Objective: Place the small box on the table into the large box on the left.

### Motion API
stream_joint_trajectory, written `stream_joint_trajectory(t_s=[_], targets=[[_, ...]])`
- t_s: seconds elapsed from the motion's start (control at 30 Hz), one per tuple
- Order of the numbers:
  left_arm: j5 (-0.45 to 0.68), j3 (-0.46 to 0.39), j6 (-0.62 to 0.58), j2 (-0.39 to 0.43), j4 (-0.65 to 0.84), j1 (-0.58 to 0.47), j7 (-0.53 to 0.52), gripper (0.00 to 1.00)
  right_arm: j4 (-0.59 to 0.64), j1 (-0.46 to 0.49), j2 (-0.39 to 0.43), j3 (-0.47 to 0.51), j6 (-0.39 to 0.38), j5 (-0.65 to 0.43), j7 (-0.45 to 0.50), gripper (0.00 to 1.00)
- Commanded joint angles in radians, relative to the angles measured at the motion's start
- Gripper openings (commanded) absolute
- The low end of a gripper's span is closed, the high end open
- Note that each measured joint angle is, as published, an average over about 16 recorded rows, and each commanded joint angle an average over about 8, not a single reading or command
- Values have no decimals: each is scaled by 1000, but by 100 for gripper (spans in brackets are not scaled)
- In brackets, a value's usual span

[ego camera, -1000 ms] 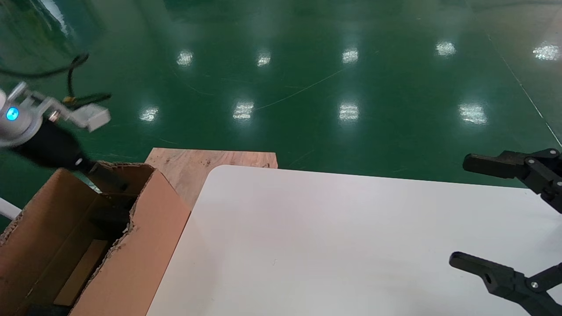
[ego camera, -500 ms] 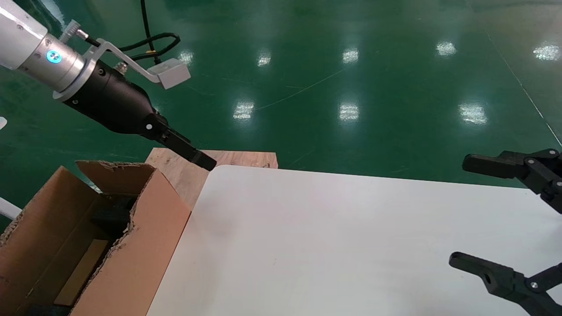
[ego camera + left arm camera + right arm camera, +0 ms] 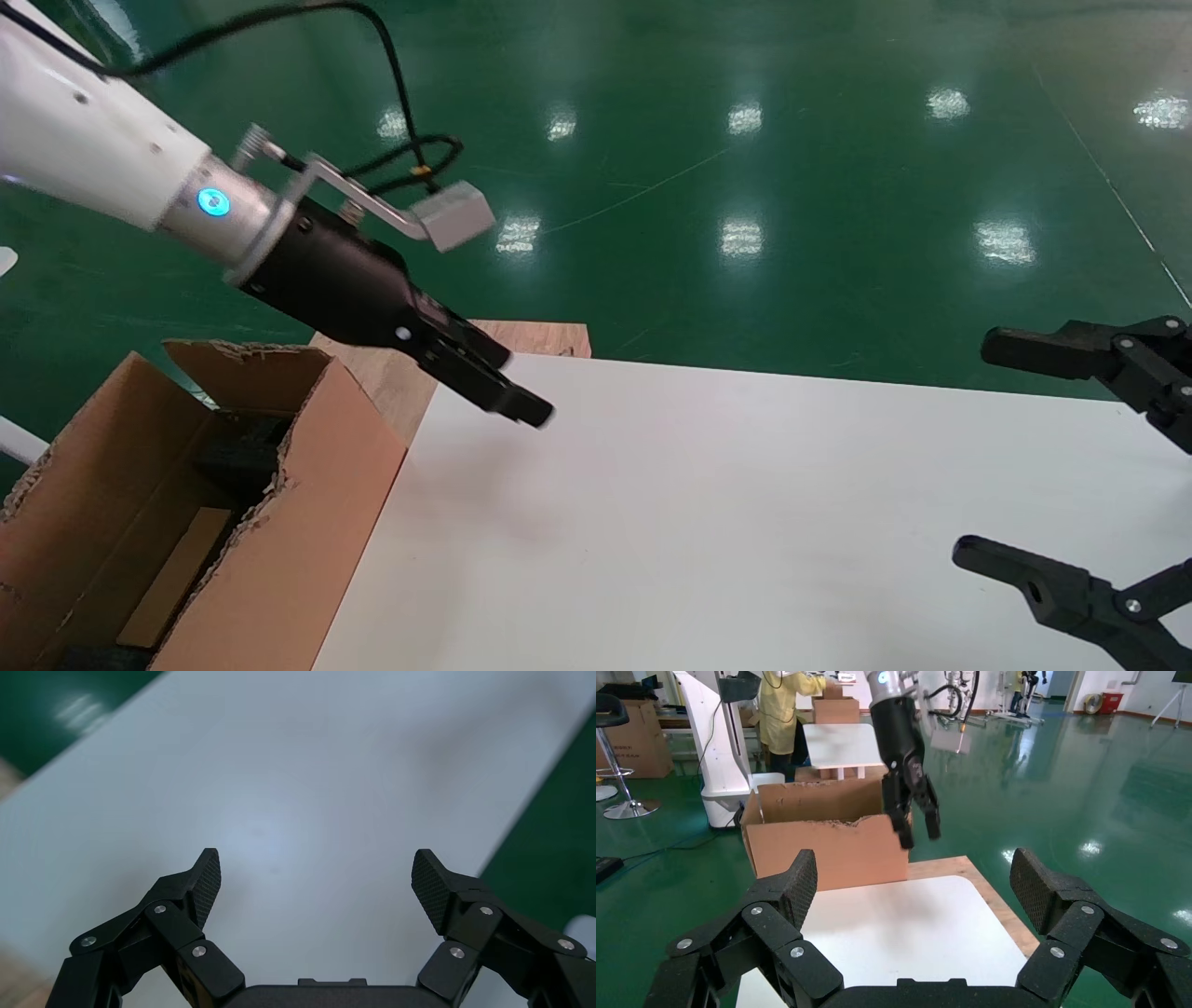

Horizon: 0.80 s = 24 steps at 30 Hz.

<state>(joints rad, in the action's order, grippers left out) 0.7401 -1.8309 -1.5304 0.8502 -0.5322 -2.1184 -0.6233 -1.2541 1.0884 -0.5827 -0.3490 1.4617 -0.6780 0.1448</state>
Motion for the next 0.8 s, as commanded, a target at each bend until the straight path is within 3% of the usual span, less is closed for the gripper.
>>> stream_joint_trajectory(t_s=[0.03, 0.8], targets=[[0, 63, 1, -10, -30, 42, 18, 100, 0, 0, 0, 0, 0, 0, 0, 100], [-5, 784, 18, -121, -380, 527, 220, 100, 0, 0, 0, 0, 0, 0, 0, 100]])
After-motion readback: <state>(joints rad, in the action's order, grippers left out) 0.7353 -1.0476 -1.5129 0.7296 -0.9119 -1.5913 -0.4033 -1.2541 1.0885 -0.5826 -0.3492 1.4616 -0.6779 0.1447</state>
